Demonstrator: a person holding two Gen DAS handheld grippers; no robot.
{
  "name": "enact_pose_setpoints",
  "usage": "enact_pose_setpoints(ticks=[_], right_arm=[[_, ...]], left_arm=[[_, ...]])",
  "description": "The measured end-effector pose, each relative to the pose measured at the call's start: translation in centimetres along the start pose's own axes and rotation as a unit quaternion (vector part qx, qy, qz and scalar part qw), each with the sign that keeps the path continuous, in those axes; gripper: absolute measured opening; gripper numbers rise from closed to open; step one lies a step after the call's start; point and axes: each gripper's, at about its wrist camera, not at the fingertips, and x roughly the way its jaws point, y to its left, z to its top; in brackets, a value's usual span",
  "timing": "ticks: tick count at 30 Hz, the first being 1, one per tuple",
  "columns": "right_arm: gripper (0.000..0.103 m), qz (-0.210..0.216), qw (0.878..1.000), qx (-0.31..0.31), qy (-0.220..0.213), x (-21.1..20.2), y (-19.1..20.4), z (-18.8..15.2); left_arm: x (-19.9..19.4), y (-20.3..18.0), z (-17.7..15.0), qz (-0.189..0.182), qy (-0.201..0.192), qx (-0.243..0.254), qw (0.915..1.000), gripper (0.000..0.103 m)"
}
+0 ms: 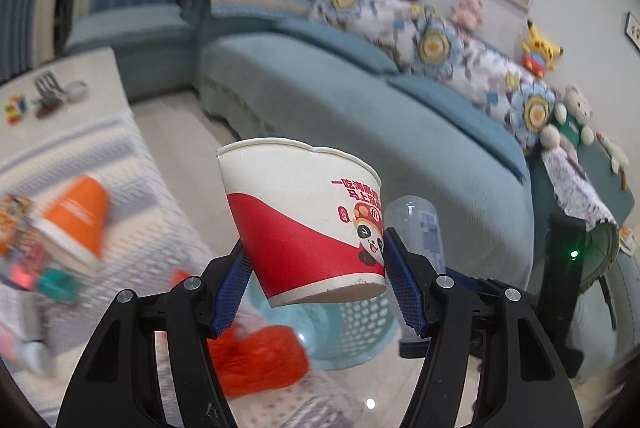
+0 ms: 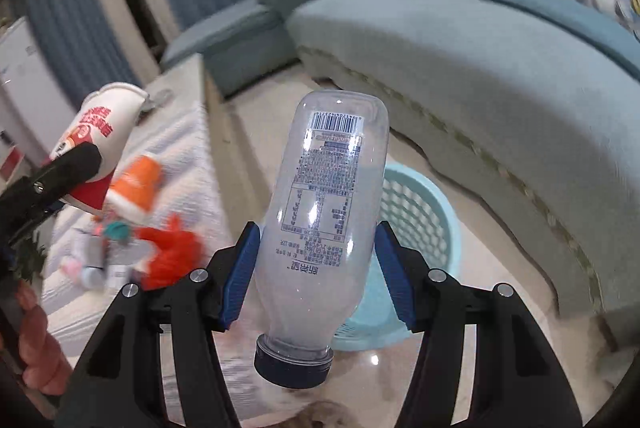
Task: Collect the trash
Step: 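Carry both items over the blue basket and open both tools to drop them, then reach the left tool to the milk carton while the right tool reaches the orange bag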
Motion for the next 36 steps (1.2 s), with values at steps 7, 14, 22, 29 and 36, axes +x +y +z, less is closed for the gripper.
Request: enact_pose_setpoints(ticks=[7, 14, 22, 29, 36], right_arm=[[0.056, -0.029, 0.998, 0.019, 0.044, 5.6, -3.2, -2.2], [0.056, -0.038, 0.996, 0.038, 0.064, 8.1, -3.9, -3.0], [0.056, -0.039, 0.997, 0.042, 0.055, 8.6, -4.0, -2.7], [0.057, -0.041, 0.997, 0.035, 0.049, 7.5, -3.0, -2.5], [0.057, -0.008, 0.999, 0.008, 0.033, 5.1, 0.2, -3.1]], left_arm=[[7.9, -0.1, -2.9, -0.003, 0.078, 0.008, 0.9969, 0.062], [11.0, 0.6, -5.4, 0.02, 0.114, 0.034, 0.9927, 0.063], [9.9, 1.8, -6.1, 0.023, 0.113, 0.037, 0.9927, 0.069], [6.8, 2.2, -5.7, 0.025, 0.089, 0.032, 0.9952, 0.072], [1.0, 3.4, -5.6, 0.047, 0.051, 0.021, 0.9973, 0.072]])
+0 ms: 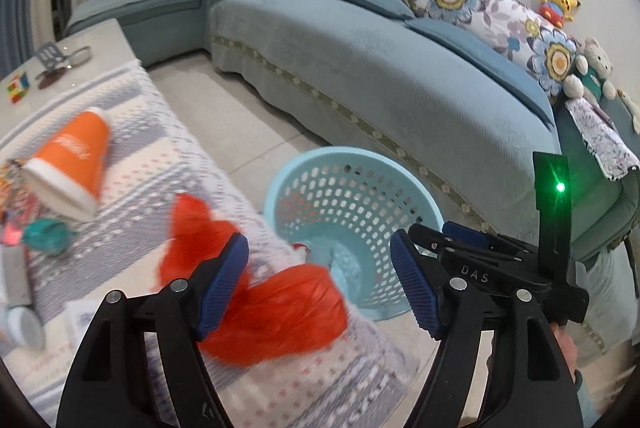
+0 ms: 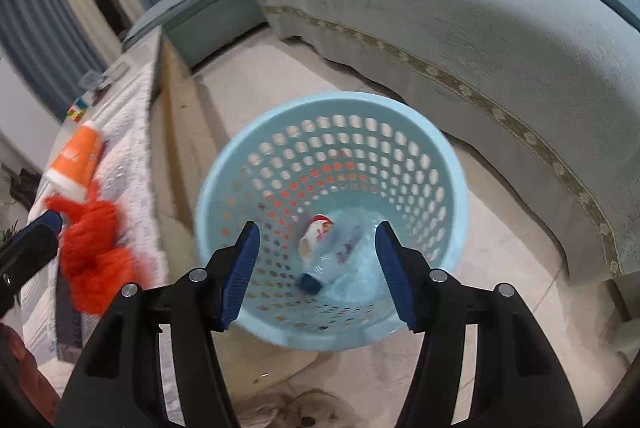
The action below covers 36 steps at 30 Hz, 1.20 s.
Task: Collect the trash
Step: 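Reach the left tool to the milk carton while the right tool reaches the orange bag, then grasp the white milk carton with the left tool while the right tool grasps the orange bag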
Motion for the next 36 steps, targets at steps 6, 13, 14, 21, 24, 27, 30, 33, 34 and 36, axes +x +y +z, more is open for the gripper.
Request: enact_pose_setpoints(ticks=[6, 13, 14, 21, 24, 27, 30, 33, 34, 36], right_arm=[[0.057, 0.043, 0.996, -0.061, -0.039, -3.6, 5.5, -0.4], [0.057, 0.083, 0.989, -0.109, -0.056, -5.4, 10.6, -1.2], [0.057, 0.085, 0.988, -0.113, -0.056, -5.4, 11.1, -1.3], [0.057, 0.088, 0.985, -0.137, -0.053, -4.7, 14.0, -2.8], [0.057, 0.091, 0.986, -0.134, -0.049, -4.3, 14.2, -2.9], [0.057, 0.092, 0.986, -0.132, -0.046, -4.0, 14.4, -2.8], [0.057, 0.099, 0.986, -0.128, -0.037, -3.4, 14.6, -2.5], [0.057, 0.107, 0.986, -0.125, -0.021, -2.3, 15.2, -2.2], [0.057, 0.109, 0.986, -0.124, -0.015, -2.0, 15.4, -2.2], [0.065, 0.109, 0.987, -0.121, -0.005, -1.2, 16.0, -2.2]], left_arm=[[-6.1, 3.1, -0.8, 0.028, -0.044, -0.032, 0.9981, 0.074], [-10.5, 8.4, -3.4, 0.062, -0.06, -0.107, 0.9906, 0.078], [-10.5, 8.8, -3.7, 0.062, -0.058, -0.114, 0.9898, 0.078], [-9.1, 10.7, -6.4, 0.057, -0.013, -0.132, 0.9895, 0.077], [-7.8, 11.0, -7.0, 0.062, 0.007, -0.131, 0.9894, 0.078], [-6.3, 10.6, -7.7, 0.083, 0.027, -0.116, 0.9895, 0.078], [-4.9, 10.3, -8.2, 0.108, 0.051, -0.102, 0.9876, 0.078], [-3.8, 10.2, -8.6, 0.14, 0.067, -0.085, 0.9842, 0.078], [-3.7, 10.3, -8.7, 0.14, 0.071, -0.087, 0.9838, 0.078], [-3.5, 10.8, -8.9, 0.133, 0.076, -0.099, 0.9833, 0.077]])
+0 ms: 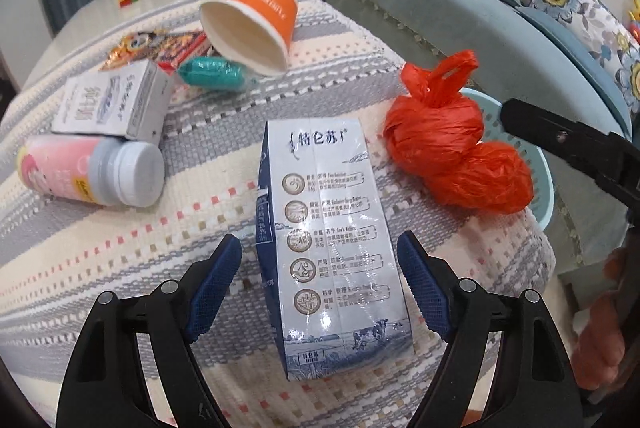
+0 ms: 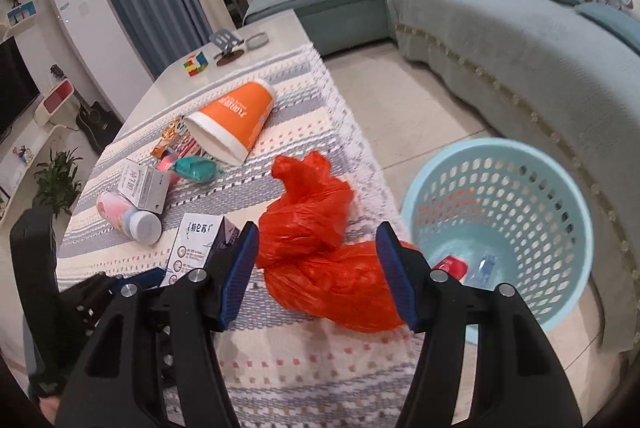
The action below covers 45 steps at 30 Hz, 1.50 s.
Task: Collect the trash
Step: 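Grasp the white milk carton with the left tool while the right tool grasps the orange bag, then carry carton and orange bag over the blue basket and release both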
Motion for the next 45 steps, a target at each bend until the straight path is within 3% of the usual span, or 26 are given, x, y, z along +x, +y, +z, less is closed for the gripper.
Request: enact_pose_setpoints(ticks=[3, 10, 20, 21, 24, 27, 34, 39, 45], right_arm=[[0.067, -0.009, 1.0, 0.005, 0.013, 1.4, 0.5, 0.0], [0.067, -0.016, 0.999, 0.031, 0.027, 3.4, 0.6, -0.5], [0.067, -0.004, 0.998, 0.055, 0.041, 5.1, 0.7, -1.0], [0.065, -0.002, 0.998, 0.055, 0.039, 5.1, 0.6, -1.1], [0.042, 0.012, 0.998, 0.051, 0.034, 4.8, 0.8, -1.0], [0.033, 0.001, 0.999, 0.032, 0.013, 3.9, 1.5, -0.9], [0.031, -0.002, 0.999, 0.012, -0.045, -0.4, 2.2, -0.2], [0.031, -0.017, 0.996, 0.02, -0.088, -4.5, 0.2, 0.9], [0.031, -0.048, 0.99, 0.047, -0.124, -8.6, -4.0, 2.0]], left_arm=[[0.5, 0.4, -0.1, -0.001, 0.011, -0.007, 0.9999, 0.074], [0.6, 0.4, -0.1, 0.037, 0.005, 0.009, 0.9993, 0.057], [-0.1, 1.2, 0.4, 0.027, -0.012, -0.02, 0.9994, 0.057], [-0.1, 1.3, 0.4, 0.026, -0.014, -0.022, 0.9993, 0.057], [-0.2, 1.4, 0.7, 0.025, -0.021, -0.028, 0.9991, 0.057], [-0.7, 1.5, 0.8, 0.021, -0.033, -0.031, 0.9988, 0.057], [-2.3, 0.7, 0.9, 0.004, -0.071, -0.028, 0.9971, 0.057], [-4.8, -0.4, 1.2, -0.039, -0.117, -0.027, 0.992, 0.057], [-8.5, -5.1, 3.6, -0.067, -0.168, 0.019, 0.9833, 0.057]])
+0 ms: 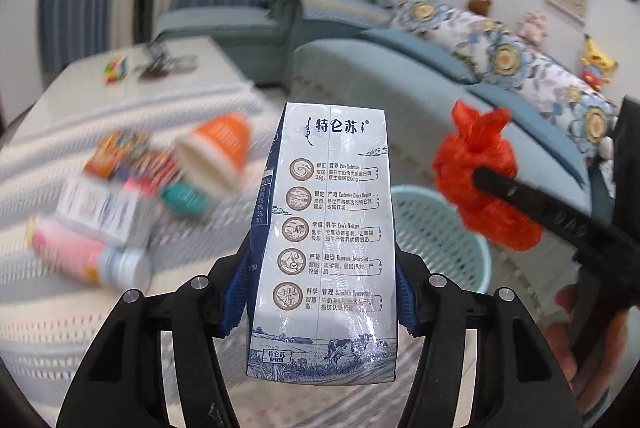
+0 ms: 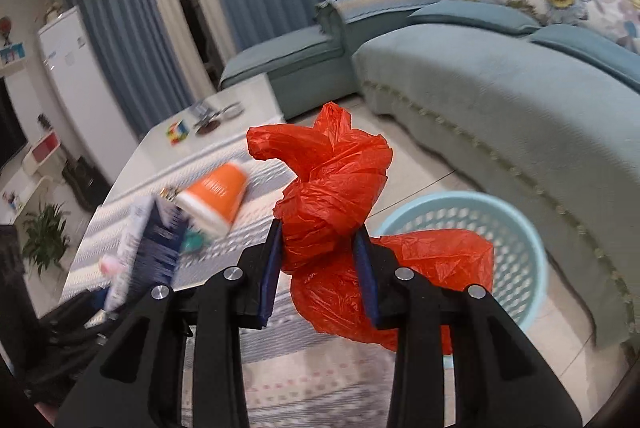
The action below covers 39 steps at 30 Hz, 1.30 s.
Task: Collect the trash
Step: 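Carry carton and orange bag over the blue basket and release both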
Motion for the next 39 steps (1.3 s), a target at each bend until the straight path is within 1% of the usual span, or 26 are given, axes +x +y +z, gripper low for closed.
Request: enact_pose_setpoints(ticks=[4, 8, 11, 14, 16, 17, 18, 19, 20, 21, 25, 26, 31, 35, 37, 38, 39], right_arm=[[0.031, -0.026, 0.999, 0.019, -0.015, -1.4, -3.6, 0.8], [0.031, -0.044, 0.998, 0.042, -0.019, -1.8, -7.0, 0.9], [0.031, -0.061, 0.996, 0.063, -0.012, -1.4, -9.8, 0.2], [0.031, -0.075, 0.994, 0.083, 0.004, -0.4, -11.8, -0.9], [0.031, -0.091, 0.99, 0.101, 0.02, 0.6, -13.2, -1.7], [0.032, -0.104, 0.988, 0.108, 0.029, 1.0, -13.7, -2.0], [0.032, -0.117, 0.986, 0.112, 0.045, 1.8, -14.4, -2.5], [0.031, -0.122, 0.984, 0.115, 0.055, 2.2, -14.7, -2.9], [0.032, -0.122, 0.983, 0.119, 0.062, 2.6, -15.0, -3.1], [0.032, -0.116, 0.983, 0.125, 0.071, 3.1, -15.5, -3.5], [0.032, -0.118, 0.98, 0.13, 0.09, 4.4, -16.0, -4.5], [0.034, -0.117, 0.98, 0.132, 0.094, 4.7, -16.0, -4.7], [0.035, -0.117, 0.977, 0.141, 0.112, 6.5, -16.1, -5.9], [0.037, -0.118, 0.976, 0.14, 0.118, 7.3, -15.9, -6.0], [0.038, -0.118, 0.976, 0.137, 0.118, 7.5, -15.9, -5.9], [0.041, -0.118, 0.977, 0.136, 0.117, 7.5, -15.8, -5.8], [0.047, -0.119, 0.977, 0.134, 0.115, 7.5, -15.7, -5.7]], left_arm=[[0.5, -3.7, 3.1, -0.031, -0.013, 0.025, 0.9991, 0.057], [1.6, -6.9, 4.6, -0.05, -0.012, 0.047, 0.9976, 0.057], [2.9, -9.1, 4.9, -0.061, -0.001, 0.063, 0.9961, 0.057], [5.1, -10.5, 4.7, -0.071, 0.019, 0.076, 0.9944, 0.057], [7.0, -11.0, 4.1, -0.083, 0.045, 0.081, 0.9922, 0.057], [8.0, -11.2, 3.9, -0.096, 0.067, 0.079, 0.99, 0.057], [9.0, -11.2, 3.3, -0.122, 0.095, 0.063, 0.9859, 0.057], [9.7, -11.1, 3.0, -0.135, 0.107, 0.052, 0.9837, 0.057], [10.4, -10.9, 2.6, -0.141, 0.117, 0.045, 0.9821, 0.057], [11.4, -11.0, 2.2, -0.141, 0.129, 0.04, 0.9807, 0.057], [13.4, -10.9, 0.8, -0.13, 0.142, 0.045, 0.9803, 0.057], [13.9, -10.9, 0.5, -0.127, 0.146, 0.048, 0.9799, 0.057], [14.9, -10.9, -0.2, -0.124, 0.153, 0.056, 0.9788, 0.057], [15.4, -10.4, -0.6, -0.125, 0.157, 0.06, 0.9778, 0.057], [15.7, -10.4, -0.7, -0.121, 0.16, 0.059, 0.9779, 0.061], [15.7, -10.3, -0.7, -0.12, 0.159, 0.058, 0.9782, 0.062], [15.6, -10.1, -0.6, -0.119, 0.156, 0.057, 0.9789, 0.063]])
